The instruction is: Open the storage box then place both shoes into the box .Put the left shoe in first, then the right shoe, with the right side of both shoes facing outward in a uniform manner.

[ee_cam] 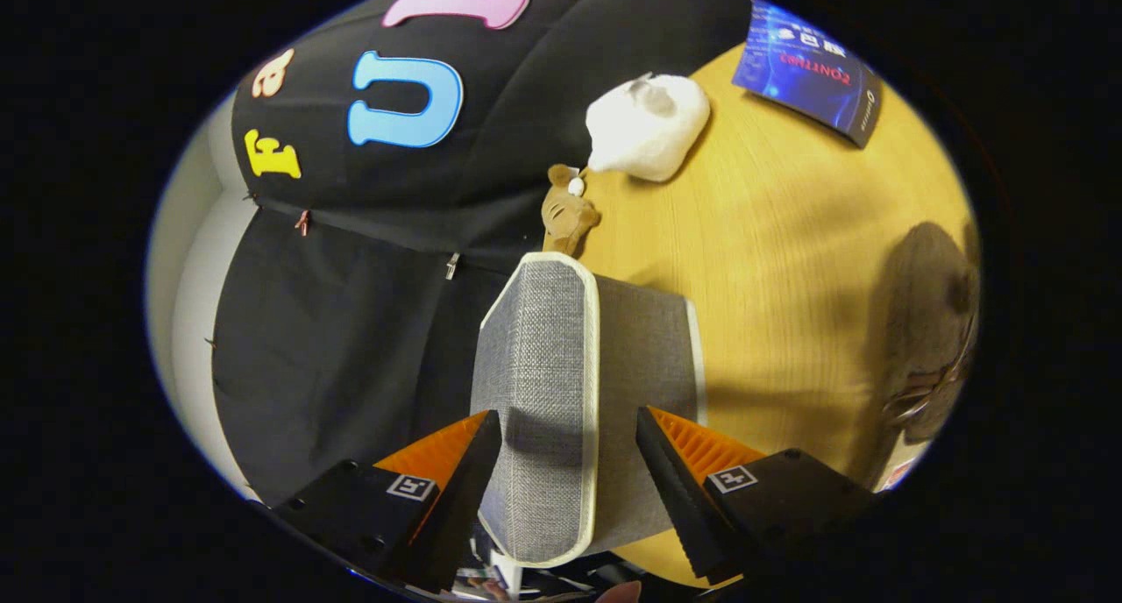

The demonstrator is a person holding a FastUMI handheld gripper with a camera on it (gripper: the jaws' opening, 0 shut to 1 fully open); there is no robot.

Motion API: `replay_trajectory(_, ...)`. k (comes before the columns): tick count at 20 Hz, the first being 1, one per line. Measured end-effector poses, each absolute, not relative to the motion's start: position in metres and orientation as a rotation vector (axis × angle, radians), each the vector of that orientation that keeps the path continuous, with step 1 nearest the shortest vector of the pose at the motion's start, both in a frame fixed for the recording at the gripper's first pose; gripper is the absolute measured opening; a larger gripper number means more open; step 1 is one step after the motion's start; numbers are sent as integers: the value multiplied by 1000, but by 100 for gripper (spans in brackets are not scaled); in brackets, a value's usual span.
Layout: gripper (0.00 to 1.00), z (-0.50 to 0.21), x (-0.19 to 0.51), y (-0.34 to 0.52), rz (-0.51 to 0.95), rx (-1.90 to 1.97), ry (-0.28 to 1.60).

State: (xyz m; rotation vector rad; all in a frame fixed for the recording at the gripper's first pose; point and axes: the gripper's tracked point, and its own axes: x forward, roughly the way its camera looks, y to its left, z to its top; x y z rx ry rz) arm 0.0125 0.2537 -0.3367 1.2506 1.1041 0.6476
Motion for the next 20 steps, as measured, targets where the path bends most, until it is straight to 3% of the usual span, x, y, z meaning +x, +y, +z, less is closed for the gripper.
replay_trajectory(3, 95, -330, 13, 261, 657, 1353, 1118)
replay_trajectory(5, 74, -327, 12, 263, 652, 1365, 1129)
replay_trajectory(7, 72, -330, 10, 265, 656, 1355, 1146)
replay_trajectory(12, 29, -320, 1, 258, 660, 1332, 1129)
replay_trajectory(13, 24, -312, 0, 258, 675, 1365, 1115)
replay_trajectory(15, 24, -310, 3, 255, 666, 1395, 1105)
replay_trajectory(17, 8, -304, 7, 257, 654, 1412, 1086)
replay_trajectory(20, 5, -286, 11, 254, 650, 1439, 1044)
